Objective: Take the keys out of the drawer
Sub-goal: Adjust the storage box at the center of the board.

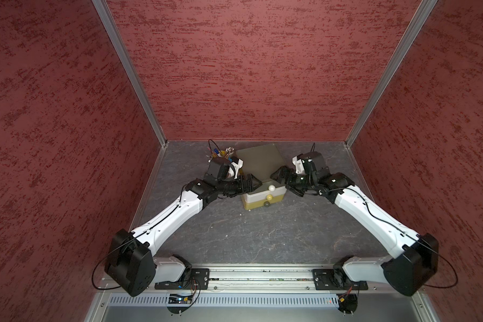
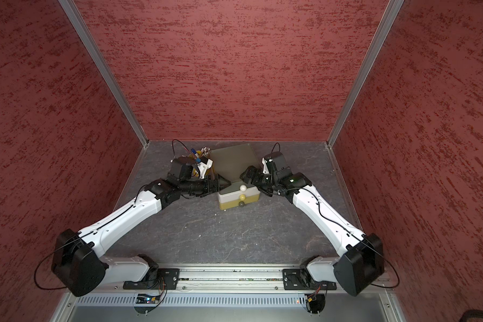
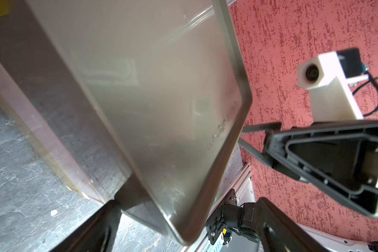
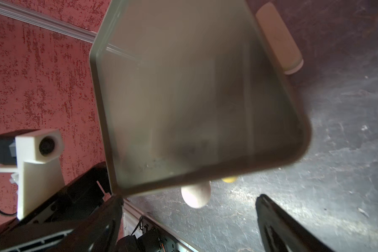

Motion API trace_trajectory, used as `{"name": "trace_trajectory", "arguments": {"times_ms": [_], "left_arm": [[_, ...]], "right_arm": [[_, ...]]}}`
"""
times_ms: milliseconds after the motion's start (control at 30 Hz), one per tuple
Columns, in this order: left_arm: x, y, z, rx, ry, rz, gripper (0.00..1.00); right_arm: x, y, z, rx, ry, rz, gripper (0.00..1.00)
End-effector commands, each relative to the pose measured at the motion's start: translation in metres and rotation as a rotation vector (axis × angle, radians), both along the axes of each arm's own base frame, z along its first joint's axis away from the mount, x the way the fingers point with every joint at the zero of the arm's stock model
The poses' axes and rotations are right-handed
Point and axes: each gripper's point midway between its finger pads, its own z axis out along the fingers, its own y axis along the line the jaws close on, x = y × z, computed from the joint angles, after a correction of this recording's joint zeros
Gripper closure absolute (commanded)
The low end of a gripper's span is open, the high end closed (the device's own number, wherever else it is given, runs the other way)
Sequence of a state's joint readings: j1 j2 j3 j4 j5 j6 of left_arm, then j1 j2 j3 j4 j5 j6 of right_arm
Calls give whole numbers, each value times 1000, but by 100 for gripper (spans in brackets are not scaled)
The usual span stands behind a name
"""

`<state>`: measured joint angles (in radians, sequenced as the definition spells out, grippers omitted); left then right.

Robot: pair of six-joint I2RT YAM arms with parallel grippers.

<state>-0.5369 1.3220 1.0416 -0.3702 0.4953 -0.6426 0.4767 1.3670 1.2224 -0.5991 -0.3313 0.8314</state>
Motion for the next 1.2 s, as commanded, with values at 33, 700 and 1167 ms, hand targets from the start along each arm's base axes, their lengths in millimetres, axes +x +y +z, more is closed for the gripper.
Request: {"name": "trace_trajectory", "arguments": {"times_ms": [33, 700, 1167], "left_arm": [[-7, -13, 7, -43, -34, -62, 0], [-14, 13, 31, -35, -77, -16, 0], [25, -6, 94, -95, -80, -79, 8]], "right_arm": [[25, 3, 22, 27, -93, 12, 2], [3, -15, 31, -18, -99, 24, 1], [-62, -3, 15, 228, 32, 23, 22]]}}
